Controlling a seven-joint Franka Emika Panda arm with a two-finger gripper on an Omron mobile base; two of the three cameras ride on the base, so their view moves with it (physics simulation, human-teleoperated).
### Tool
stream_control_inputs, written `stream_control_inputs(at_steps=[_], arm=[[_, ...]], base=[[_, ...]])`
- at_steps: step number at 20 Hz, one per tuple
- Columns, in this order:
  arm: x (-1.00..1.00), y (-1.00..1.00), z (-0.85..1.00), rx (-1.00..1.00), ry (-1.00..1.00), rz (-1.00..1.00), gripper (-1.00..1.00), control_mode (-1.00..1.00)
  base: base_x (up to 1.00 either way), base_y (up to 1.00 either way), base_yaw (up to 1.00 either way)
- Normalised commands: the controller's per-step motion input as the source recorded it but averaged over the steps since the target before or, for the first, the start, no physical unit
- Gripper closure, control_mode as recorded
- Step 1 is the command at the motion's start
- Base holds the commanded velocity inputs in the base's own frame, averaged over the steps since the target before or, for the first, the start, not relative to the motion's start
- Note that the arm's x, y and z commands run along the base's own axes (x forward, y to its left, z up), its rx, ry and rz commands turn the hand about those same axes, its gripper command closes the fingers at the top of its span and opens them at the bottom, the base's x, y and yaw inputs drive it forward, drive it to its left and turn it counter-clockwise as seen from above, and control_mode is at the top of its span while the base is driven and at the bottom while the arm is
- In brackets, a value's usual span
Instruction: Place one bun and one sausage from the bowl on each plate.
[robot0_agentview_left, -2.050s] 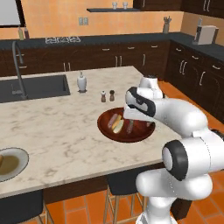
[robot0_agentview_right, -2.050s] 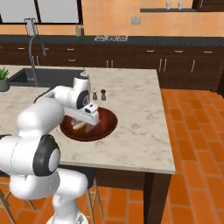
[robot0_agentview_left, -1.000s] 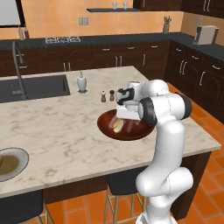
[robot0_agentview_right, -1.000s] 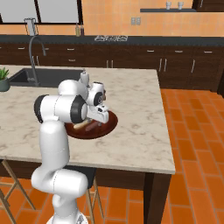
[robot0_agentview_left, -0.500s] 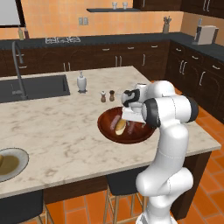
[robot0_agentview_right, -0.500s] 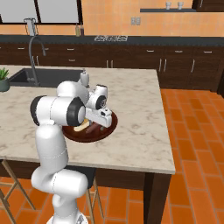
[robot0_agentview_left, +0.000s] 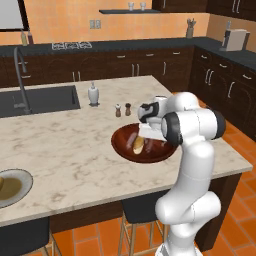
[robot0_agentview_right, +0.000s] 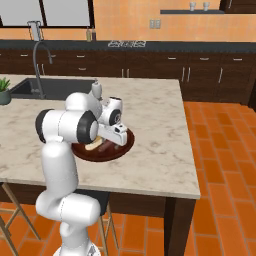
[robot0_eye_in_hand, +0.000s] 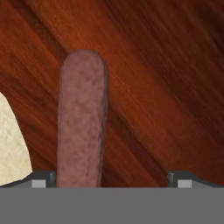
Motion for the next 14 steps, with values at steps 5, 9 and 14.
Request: stream_control_inputs(at_steps=[5,9,14], arm=[[-0.06,0.09,-0.70,-0.10,0.07,0.00,1.00,-1.00],[-0.46,0.01,-0.97,-0.05,0.00,0.00,1.00,-1.00],[-0.69,0.08,-1.00,0.00,-0.02,0.00,1.00,-1.00]], base=[[0.00,0.00,0.00],[0.00,0.00,0.00],[0.00,0.00,0.00]])
